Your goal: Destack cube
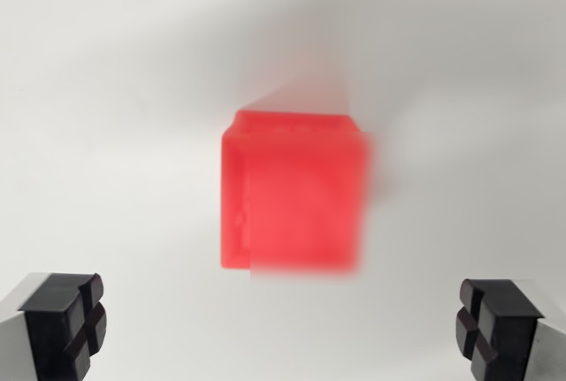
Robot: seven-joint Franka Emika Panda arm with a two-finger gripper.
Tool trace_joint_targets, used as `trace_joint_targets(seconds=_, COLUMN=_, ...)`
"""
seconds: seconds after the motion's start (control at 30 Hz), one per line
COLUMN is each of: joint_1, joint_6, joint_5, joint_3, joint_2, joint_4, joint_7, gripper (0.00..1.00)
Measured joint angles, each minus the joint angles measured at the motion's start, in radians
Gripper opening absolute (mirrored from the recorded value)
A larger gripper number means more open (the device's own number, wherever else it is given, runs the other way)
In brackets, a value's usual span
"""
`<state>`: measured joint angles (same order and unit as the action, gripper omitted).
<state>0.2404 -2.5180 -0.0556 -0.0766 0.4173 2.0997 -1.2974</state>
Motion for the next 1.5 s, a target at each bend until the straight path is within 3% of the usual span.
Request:
trace_joint_targets(seconds=0.77, joint_1=0.001, joint_6=0.208, joint_5=0.026, joint_3=-0.004, joint_2=-0.182, joint_4=-0.028, joint_7=-0.017, gripper=1.00)
trace_joint_targets(seconds=1.5, joint_1=0.001, joint_6=0.374, joint_5=0.036, joint_3=-0.004, joint_2=-0.274, joint_4=-0.101, joint_7=-0.026, gripper=1.00)
